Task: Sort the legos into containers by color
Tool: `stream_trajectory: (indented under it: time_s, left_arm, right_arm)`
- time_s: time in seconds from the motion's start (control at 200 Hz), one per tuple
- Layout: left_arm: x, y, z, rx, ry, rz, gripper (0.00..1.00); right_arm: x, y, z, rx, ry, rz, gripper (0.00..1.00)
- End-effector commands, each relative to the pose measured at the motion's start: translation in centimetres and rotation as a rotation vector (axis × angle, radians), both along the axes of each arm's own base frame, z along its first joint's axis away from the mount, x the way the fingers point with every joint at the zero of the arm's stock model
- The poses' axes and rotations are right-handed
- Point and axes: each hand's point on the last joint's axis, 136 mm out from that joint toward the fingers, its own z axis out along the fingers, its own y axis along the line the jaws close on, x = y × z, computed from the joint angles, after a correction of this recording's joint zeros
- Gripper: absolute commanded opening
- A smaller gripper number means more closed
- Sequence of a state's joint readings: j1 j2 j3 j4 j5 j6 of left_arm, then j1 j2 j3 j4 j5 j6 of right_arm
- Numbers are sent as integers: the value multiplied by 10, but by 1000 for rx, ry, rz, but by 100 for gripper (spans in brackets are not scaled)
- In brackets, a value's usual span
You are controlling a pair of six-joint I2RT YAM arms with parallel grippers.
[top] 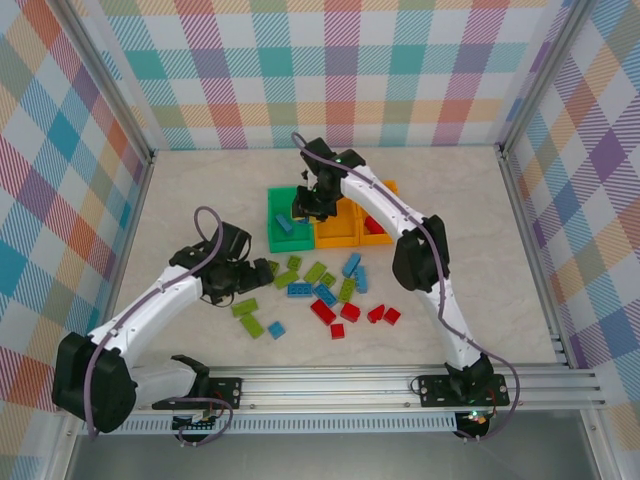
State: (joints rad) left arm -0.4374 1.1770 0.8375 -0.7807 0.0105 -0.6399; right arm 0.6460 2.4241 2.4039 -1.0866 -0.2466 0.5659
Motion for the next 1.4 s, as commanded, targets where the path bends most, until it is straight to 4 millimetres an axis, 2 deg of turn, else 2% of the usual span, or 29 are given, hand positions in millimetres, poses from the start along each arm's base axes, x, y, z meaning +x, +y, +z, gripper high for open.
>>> stream_trajectory:
  time_s: [0.0, 0.135, 0.155, 0.205, 0.24, 0.4, 0.535, 0.675, 0.8, 1.01, 1.175, 1.395]
  left_arm:
    - [-26, -6, -5, -23, 80, 22, 100]
    - [-32, -10, -9, -20, 75, 22, 100]
    - [-32, -10, -9, -21, 76, 22, 100]
    - [-33, -11, -11, -21, 80, 25, 100]
    - [-33, -12, -10, -23, 81, 25, 100]
    - [-40, -16, -9, -25, 93, 3, 100]
    - [-53, -25, -14, -30, 136, -21, 99]
    - [-72, -36, -21, -39, 212, -26, 91]
    - [-88, -41, -29, -43, 248, -11, 89]
    - [-105, -42, -42, -23, 280, 36, 88]
    - [-100, -41, -48, -3, 266, 73, 89]
    - [-88, -54, -63, -4, 275, 89, 87]
  right_arm:
    - [-8, 4, 2, 7, 50, -16, 25]
    - [-6, 8, -7, 10, 68, -22, 38]
    - [-7, 8, -8, 11, 72, -20, 44]
    - [-8, 9, -6, 16, 71, -12, 66]
    - [-10, 10, -3, 19, 65, -2, 72]
    - [-18, 9, 30, 32, -20, 21, 80]
    - [-31, -3, 54, 49, -78, 16, 85]
    - [-46, -40, 56, -53, -118, -30, 86]
    - [-60, -90, 44, -185, -137, -118, 89]
    - [-91, -170, 31, -285, -86, -311, 89]
    - [-116, -208, 25, -326, -61, -373, 90]
    - [-140, -239, 18, -366, -16, -404, 90]
